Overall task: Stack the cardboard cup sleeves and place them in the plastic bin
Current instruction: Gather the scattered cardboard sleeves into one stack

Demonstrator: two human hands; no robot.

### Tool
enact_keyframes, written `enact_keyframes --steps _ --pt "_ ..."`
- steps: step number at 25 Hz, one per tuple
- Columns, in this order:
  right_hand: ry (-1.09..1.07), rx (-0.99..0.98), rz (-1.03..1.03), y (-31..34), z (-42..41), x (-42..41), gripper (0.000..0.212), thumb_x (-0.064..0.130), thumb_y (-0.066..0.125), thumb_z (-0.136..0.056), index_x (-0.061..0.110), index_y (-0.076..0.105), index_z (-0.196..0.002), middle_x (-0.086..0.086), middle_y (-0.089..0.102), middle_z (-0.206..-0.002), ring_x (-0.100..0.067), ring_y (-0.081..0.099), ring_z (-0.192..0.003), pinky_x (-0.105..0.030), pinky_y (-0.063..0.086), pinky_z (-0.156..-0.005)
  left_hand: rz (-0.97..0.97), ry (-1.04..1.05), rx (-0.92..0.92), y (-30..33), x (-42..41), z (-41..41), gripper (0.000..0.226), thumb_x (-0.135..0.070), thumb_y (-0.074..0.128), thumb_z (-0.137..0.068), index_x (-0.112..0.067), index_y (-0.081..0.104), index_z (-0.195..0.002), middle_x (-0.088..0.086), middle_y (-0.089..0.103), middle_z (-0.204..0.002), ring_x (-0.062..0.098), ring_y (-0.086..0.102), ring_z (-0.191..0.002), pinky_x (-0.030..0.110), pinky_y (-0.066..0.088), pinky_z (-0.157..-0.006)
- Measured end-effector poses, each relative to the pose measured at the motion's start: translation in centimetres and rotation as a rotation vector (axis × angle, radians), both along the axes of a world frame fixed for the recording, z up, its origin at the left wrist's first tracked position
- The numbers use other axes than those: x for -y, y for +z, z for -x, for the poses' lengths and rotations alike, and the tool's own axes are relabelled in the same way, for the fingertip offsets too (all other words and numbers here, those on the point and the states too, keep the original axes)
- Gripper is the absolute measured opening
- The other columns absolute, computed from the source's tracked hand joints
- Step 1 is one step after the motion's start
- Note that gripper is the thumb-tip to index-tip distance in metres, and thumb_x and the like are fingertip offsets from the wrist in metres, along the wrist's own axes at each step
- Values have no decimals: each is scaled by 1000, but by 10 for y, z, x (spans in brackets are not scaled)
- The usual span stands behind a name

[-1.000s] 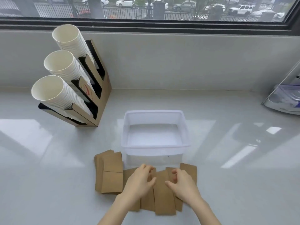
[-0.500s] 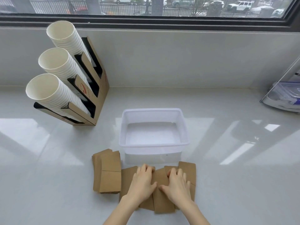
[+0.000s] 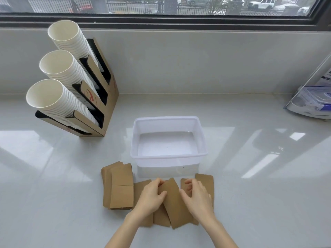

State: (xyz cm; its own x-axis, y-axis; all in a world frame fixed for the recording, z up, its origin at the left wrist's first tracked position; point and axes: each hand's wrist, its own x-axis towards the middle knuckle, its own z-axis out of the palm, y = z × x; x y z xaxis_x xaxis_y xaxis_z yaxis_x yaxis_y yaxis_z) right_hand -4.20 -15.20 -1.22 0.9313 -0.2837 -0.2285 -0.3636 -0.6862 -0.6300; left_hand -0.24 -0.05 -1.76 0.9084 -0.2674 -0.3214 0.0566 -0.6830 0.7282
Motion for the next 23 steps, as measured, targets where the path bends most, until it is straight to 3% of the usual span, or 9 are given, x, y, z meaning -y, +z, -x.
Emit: enact_keyframes --steps 4,9,13,17,20,23 --pt "-190 -24 113 -3 2 19 40 37 52 -86 20 44 -122 -8 43 -120 -27 41 -114 -37 38 -94 97 130 -12 9 -10 -1 5 -16 48 -86 -19 52 -88 3 64 -93 15 55 -78 22 42 -67" --pt "-200 -273 289 -7 3 25 84 52 59 -77 14 17 -139 -16 34 -125 -34 35 -115 -38 36 -96 172 233 -73 13 -16 1 6 -15 44 -87 -15 49 -91 14 64 -98 30 60 -91 45 53 -83" --pt "-154 -276 270 -7 0 21 85 44 61 -78 13 12 -141 -14 31 -124 -33 34 -115 -37 36 -97 202 258 -100 11 -17 5 6 -13 40 -88 -14 45 -91 17 65 -99 24 64 -85 34 58 -73" --pt "-115 -146 6 -3 0 24 80 27 63 -76 19 18 -141 -9 27 -125 -31 35 -114 -36 35 -98 217 251 -96 10 -17 5 9 -12 37 -90 -18 43 -88 10 63 -96 14 59 -79 19 54 -59" --pt "50 -27 -136 3 2 19 77 21 62 -75 30 22 -139 4 24 -118 -20 32 -116 -29 32 -98 262 271 -123 9 -17 4 13 -11 33 -92 -17 45 -94 9 61 -98 10 59 -80 13 52 -54" --pt "285 53 -120 9 1 9 73 19 60 -72 34 28 -136 12 26 -120 -12 31 -117 -24 29 -100 321 309 -172 10 -17 6 17 -10 31 -93 -17 47 -96 9 61 -101 9 61 -82 15 54 -59"
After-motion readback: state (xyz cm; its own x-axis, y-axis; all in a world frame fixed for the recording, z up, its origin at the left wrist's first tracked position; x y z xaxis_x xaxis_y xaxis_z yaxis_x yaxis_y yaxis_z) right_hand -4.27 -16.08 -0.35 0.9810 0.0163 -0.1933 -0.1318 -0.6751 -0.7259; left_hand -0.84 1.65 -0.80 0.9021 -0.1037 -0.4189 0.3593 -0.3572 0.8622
